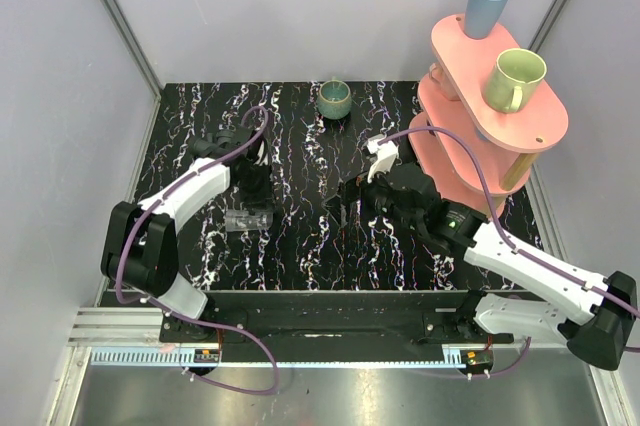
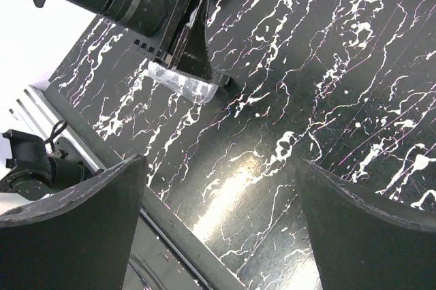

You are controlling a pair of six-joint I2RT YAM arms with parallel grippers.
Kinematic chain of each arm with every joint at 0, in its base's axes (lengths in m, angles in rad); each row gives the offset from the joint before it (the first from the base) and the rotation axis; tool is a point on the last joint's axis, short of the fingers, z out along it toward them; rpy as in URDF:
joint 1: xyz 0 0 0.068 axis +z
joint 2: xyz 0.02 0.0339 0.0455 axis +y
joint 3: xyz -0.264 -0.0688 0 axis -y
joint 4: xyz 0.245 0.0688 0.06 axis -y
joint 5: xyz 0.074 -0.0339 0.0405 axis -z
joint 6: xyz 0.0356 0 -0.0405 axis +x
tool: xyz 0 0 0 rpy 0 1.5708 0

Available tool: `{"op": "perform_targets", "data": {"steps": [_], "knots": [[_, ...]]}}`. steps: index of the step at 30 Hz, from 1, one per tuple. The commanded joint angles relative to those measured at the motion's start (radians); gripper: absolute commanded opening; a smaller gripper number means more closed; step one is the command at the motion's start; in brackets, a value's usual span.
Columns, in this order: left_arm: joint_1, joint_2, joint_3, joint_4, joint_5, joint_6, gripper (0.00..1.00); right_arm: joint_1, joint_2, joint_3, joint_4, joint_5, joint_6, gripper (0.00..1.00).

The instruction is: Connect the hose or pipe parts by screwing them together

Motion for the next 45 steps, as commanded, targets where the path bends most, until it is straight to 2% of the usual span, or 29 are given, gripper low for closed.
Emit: {"op": "perform_targets", "data": {"steps": [1, 6, 7, 9, 10, 11, 15, 19, 23, 24, 30, 37, 45], "knots": [[-0.003, -0.037, 0.018, 0.222, 0.164, -0.207, 0.37, 0.005, 0.007, 0.019, 0.027, -0.015, 0.021, 1.00], [-0.003, -0.016, 0.014, 0.330, 0.120, -0.302, 0.42, 0.005, 0.016, 0.020, 0.014, -0.029, 0.026, 1.00], [-0.003, -0.016, 0.017, 0.332, 0.108, -0.302, 0.51, 0.007, 0.022, 0.022, 0.009, -0.029, 0.026, 1.00], [-0.002, -0.028, 0.031, 0.316, 0.073, -0.282, 0.64, 0.005, 0.025, 0.028, -0.005, -0.028, 0.029, 1.00], [0.000, -0.033, 0.037, 0.306, 0.059, -0.269, 0.76, 0.005, 0.028, 0.029, -0.009, -0.027, 0.031, 1.00], [0.000, -0.040, 0.051, 0.272, 0.045, -0.253, 0.82, 0.005, 0.031, 0.031, -0.012, -0.027, 0.032, 1.00], [0.043, -0.091, 0.077, 0.151, -0.022, -0.129, 0.92, 0.005, 0.043, 0.025, -0.014, -0.015, 0.038, 1.00], [0.144, -0.171, 0.044, 0.059, -0.090, -0.034, 0.92, 0.005, 0.068, 0.019, -0.014, -0.014, 0.047, 1.00], [0.173, -0.191, -0.007, -0.027, -0.220, 0.034, 0.86, 0.004, 0.092, 0.002, 0.018, -0.017, 0.066, 1.00], [0.176, -0.185, -0.021, -0.030, -0.248, 0.041, 0.82, 0.005, 0.099, 0.002, 0.023, -0.023, 0.073, 1.00], [0.221, -0.172, -0.110, 0.002, -0.176, 0.022, 0.72, 0.007, 0.180, 0.066, 0.044, -0.087, 0.096, 0.99], [0.221, -0.232, -0.208, 0.071, -0.056, -0.020, 0.71, 0.004, 0.168, 0.052, 0.060, -0.069, 0.083, 1.00], [0.221, -0.201, -0.242, 0.143, 0.019, -0.020, 0.68, 0.005, 0.166, 0.057, 0.055, -0.064, 0.064, 1.00]]}}
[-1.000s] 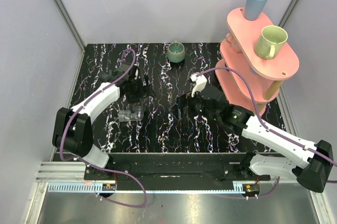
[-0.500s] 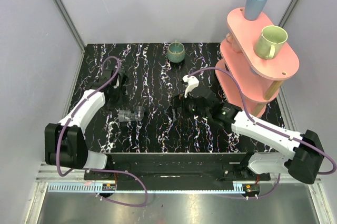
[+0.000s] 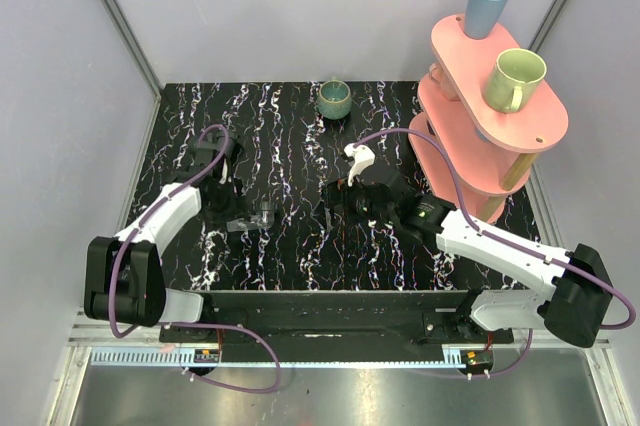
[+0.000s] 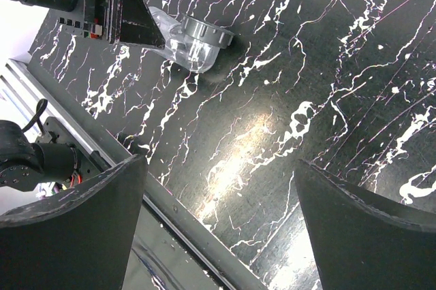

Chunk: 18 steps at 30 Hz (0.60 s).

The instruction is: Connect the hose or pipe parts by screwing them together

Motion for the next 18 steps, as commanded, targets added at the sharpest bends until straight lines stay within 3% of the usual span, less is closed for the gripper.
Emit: {"op": "perform_targets", "data": {"steps": [1, 5, 11, 15, 18], "knots": [[0.002, 0.001, 0.013, 0.068, 0.089, -0.011, 0.67, 0.005, -0.019, 0.046, 0.048, -0.001, -0.013, 1.00], [-0.012, -0.049, -0.026, 0.124, 0.231, -0.095, 0.65, 0.005, -0.009, 0.043, 0.051, -0.001, -0.015, 1.00], [-0.180, -0.120, -0.102, 0.229, 0.285, -0.275, 0.64, 0.005, -0.004, 0.045, 0.051, 0.029, -0.030, 1.00], [-0.239, -0.148, -0.066, 0.153, 0.219, -0.300, 0.73, 0.005, -0.002, 0.055, 0.039, 0.038, -0.035, 1.00], [-0.239, -0.171, 0.049, 0.030, 0.085, -0.218, 0.79, 0.005, -0.012, 0.048, 0.037, 0.042, -0.033, 1.00]]}}
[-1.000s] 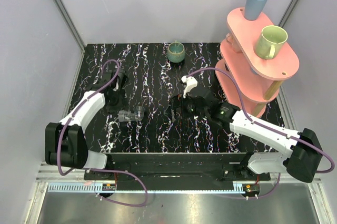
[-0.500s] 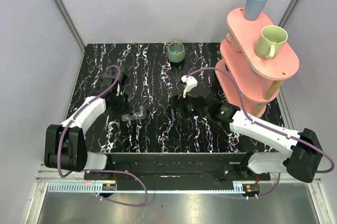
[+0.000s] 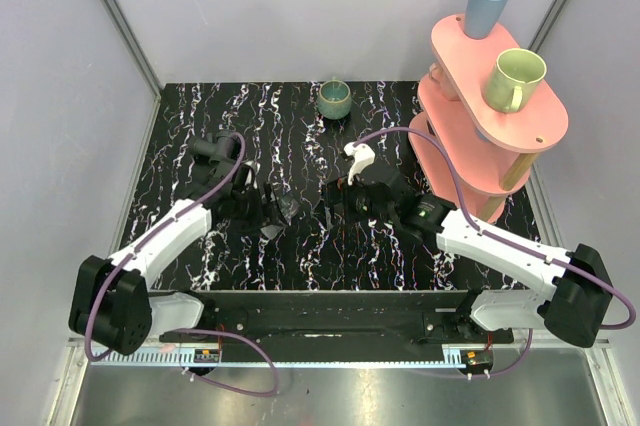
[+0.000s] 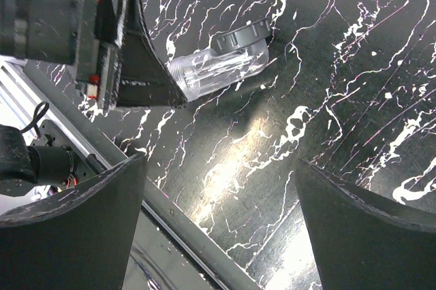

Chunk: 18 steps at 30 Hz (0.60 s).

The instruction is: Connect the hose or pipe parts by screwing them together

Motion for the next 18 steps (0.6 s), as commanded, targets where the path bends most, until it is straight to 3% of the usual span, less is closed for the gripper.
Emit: {"op": "perform_targets", "data": {"steps": [1, 7, 11, 18], "knots": [[0.004, -0.026, 0.179, -0.130, -0.163, 0.051, 0.80, 0.005, -0.015, 0.040, 0.039, 0.030, -0.018, 1.00], [0.006, 0.180, 0.423, -0.199, -0.230, 0.283, 0.73, 0.005, -0.023, 0.025, 0.047, 0.029, -0.015, 1.00], [0.004, 0.292, 0.515, -0.173, -0.132, 0.399, 0.63, 0.005, -0.037, 0.017, 0.047, 0.033, -0.013, 1.00], [0.004, 0.441, 0.604, -0.152, 0.059, 0.518, 0.60, 0.005, -0.056, 0.008, 0.039, 0.049, -0.018, 1.00]]}}
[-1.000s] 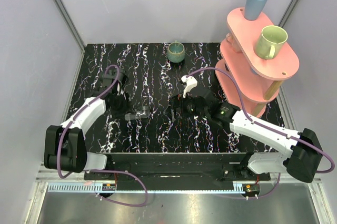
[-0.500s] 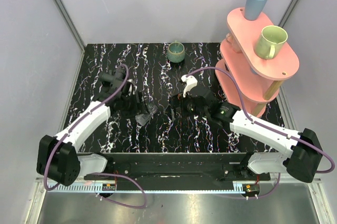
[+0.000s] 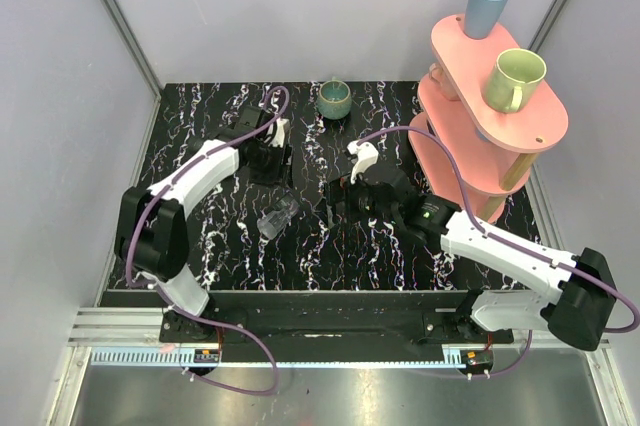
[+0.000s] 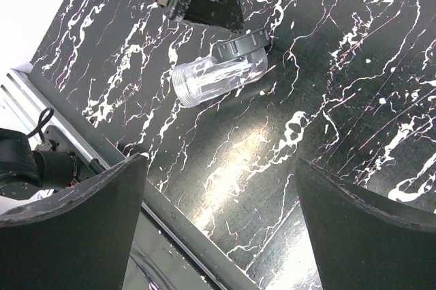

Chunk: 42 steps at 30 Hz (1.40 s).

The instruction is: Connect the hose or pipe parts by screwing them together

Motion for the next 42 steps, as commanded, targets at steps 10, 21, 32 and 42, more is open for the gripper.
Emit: {"op": "perform_targets", "data": {"steps": [10, 21, 32, 42], "knots": [[0.002, 0.177, 0.091, 0.003, 0.088, 0.148, 0.49, 0.005, -0.063, -0.010, 0.039, 0.051, -0.022, 1.00], [0.002, 0.116, 0.078, -0.009, 0.127, 0.123, 0.00, 0.003, -0.063, -0.027, 0.083, 0.069, -0.036, 1.00], [0.004, -0.309, -0.080, 0.181, 0.422, -0.121, 0.00, 0.003, -0.072, -0.004, 0.376, 0.083, -0.240, 1.00], [0.004, -0.637, -0.235, 0.365, 0.480, -0.249, 0.00, -0.129, -0.014, -0.033, 0.574, -0.264, -0.042, 1.00]]}}
